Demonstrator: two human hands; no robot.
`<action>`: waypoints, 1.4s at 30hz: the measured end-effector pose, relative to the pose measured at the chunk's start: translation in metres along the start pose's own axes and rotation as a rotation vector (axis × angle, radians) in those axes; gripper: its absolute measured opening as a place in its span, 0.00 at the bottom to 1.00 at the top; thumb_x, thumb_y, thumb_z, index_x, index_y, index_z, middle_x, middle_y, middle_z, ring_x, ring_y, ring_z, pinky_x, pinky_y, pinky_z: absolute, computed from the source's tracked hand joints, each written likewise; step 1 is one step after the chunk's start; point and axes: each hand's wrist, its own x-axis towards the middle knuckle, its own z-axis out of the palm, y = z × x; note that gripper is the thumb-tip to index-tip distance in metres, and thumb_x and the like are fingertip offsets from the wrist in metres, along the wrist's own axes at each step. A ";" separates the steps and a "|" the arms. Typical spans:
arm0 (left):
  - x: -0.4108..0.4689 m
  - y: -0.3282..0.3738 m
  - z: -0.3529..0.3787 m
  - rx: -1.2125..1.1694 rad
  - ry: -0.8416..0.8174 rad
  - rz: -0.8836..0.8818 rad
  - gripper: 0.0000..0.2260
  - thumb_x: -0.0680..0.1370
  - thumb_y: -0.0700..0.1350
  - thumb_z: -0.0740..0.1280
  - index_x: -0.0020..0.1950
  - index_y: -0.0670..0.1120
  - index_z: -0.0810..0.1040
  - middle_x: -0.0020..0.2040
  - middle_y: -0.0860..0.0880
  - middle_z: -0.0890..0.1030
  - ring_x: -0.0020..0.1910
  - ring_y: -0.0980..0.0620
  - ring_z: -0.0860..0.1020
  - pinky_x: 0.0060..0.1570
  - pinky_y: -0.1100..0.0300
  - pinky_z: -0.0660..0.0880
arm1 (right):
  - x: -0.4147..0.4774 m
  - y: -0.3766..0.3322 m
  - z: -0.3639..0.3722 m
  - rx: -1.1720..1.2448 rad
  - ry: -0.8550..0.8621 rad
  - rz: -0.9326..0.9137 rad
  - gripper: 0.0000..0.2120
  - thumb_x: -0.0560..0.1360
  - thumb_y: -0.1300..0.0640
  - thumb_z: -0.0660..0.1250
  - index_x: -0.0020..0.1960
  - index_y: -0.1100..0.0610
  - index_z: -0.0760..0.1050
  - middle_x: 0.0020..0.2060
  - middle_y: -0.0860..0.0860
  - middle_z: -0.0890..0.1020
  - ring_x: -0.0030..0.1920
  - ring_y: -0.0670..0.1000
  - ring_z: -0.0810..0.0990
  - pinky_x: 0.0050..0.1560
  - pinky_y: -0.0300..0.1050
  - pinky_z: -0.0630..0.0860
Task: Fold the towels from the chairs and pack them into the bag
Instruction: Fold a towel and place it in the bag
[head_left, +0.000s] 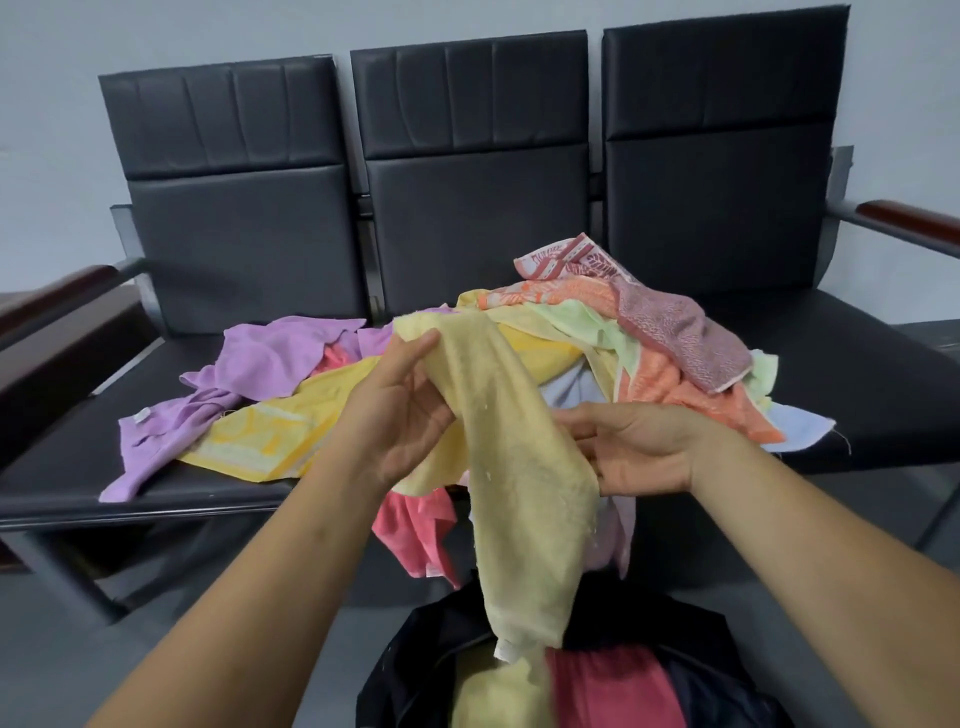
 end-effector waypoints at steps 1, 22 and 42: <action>0.000 0.003 -0.003 0.039 -0.037 0.037 0.12 0.82 0.40 0.62 0.65 0.41 0.76 0.57 0.43 0.83 0.55 0.46 0.83 0.56 0.50 0.80 | -0.001 0.000 -0.002 -0.009 -0.018 0.009 0.30 0.60 0.57 0.86 0.59 0.64 0.83 0.56 0.59 0.83 0.55 0.56 0.83 0.60 0.54 0.80; -0.006 0.005 -0.024 0.592 0.020 -0.106 0.19 0.78 0.45 0.70 0.66 0.38 0.76 0.50 0.44 0.81 0.48 0.46 0.79 0.50 0.59 0.80 | -0.019 -0.034 0.028 0.283 0.172 -0.626 0.10 0.75 0.66 0.66 0.55 0.67 0.79 0.50 0.58 0.87 0.52 0.51 0.87 0.51 0.43 0.83; -0.007 0.015 0.004 0.395 -0.039 0.102 0.16 0.79 0.39 0.66 0.67 0.42 0.77 0.55 0.48 0.84 0.48 0.51 0.83 0.46 0.56 0.81 | -0.037 -0.045 0.014 0.280 0.232 -0.580 0.13 0.77 0.61 0.68 0.58 0.67 0.81 0.57 0.56 0.85 0.56 0.50 0.84 0.57 0.43 0.82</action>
